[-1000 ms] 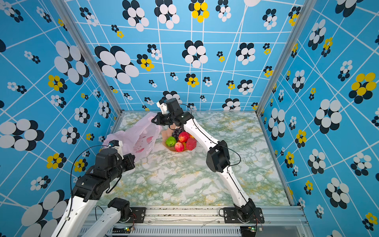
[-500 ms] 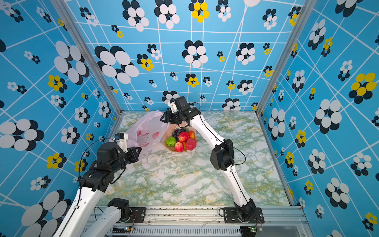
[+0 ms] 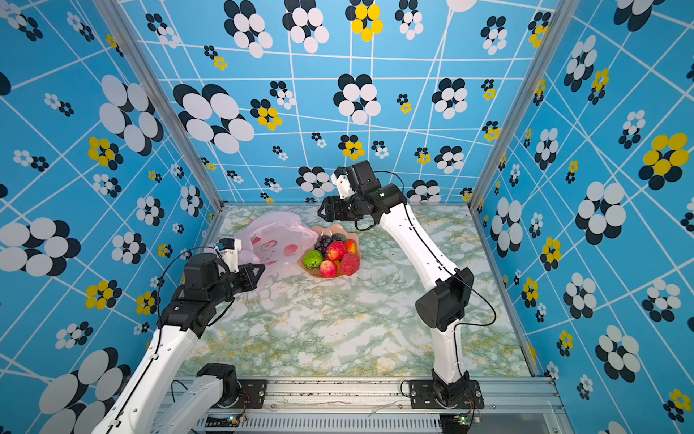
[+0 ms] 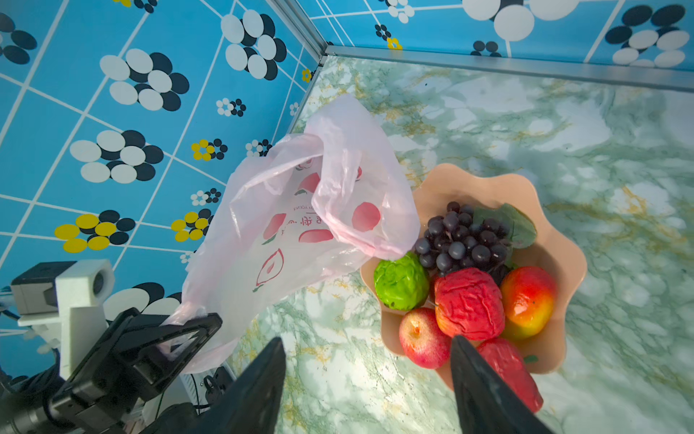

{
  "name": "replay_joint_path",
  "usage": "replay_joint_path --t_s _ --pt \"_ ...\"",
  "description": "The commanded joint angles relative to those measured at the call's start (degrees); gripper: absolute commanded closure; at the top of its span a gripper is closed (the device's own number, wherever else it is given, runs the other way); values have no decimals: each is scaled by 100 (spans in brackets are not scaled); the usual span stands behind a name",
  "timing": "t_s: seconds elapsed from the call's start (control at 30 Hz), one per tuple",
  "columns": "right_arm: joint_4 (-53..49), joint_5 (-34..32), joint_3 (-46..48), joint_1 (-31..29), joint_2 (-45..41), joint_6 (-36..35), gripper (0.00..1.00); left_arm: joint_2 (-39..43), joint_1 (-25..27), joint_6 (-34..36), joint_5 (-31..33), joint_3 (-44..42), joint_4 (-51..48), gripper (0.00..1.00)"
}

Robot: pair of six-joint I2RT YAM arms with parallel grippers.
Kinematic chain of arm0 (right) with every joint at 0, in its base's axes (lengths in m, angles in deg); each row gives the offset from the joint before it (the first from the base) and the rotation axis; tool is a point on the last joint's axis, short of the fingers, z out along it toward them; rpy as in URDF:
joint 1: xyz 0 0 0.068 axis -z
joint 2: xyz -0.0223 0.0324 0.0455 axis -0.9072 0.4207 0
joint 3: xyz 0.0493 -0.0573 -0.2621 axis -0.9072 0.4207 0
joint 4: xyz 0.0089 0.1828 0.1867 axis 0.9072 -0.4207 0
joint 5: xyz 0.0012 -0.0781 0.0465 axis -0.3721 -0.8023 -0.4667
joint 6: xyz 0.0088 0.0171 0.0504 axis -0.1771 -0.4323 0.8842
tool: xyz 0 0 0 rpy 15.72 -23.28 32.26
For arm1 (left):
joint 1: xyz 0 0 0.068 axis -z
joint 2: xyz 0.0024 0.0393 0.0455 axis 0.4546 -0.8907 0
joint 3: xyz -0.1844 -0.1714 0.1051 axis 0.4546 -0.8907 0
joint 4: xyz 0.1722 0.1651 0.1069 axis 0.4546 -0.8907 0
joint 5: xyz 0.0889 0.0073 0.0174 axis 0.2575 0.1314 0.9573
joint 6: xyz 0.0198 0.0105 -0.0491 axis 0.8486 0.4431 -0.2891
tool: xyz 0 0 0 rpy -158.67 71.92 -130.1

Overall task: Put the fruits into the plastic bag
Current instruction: 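Hold the open bag with the left gripper while the right gripper moves over the bowl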

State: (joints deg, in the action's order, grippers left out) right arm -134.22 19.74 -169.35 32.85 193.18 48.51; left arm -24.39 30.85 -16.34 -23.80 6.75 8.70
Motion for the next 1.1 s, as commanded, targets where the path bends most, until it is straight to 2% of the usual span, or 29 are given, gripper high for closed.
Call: replay_joint_path --t_s 0.0,0.17,0.37,0.67,0.87,1.07 --pt "103 -246 857 -18 -749 -153 29 13 -37 90 -255 -49 147 100" --pt "-43 -907 1817 -11 -1561 -324 29 -12 -38 163 -290 -33 115 100" --pt "-344 -1213 2497 -13 -1879 -380 29 -30 -38 150 -360 -53 129 100" --pt "-687 -1353 2626 -110 -1501 -578 29 -73 -37 146 -383 -82 132 100" --pt "-160 -1235 3088 -185 -1815 -459 29 -224 -63 180 -396 -49 110 100" --pt "-129 -1255 3126 -190 -1872 -462 29 -207 -83 180 -371 -48 81 100"
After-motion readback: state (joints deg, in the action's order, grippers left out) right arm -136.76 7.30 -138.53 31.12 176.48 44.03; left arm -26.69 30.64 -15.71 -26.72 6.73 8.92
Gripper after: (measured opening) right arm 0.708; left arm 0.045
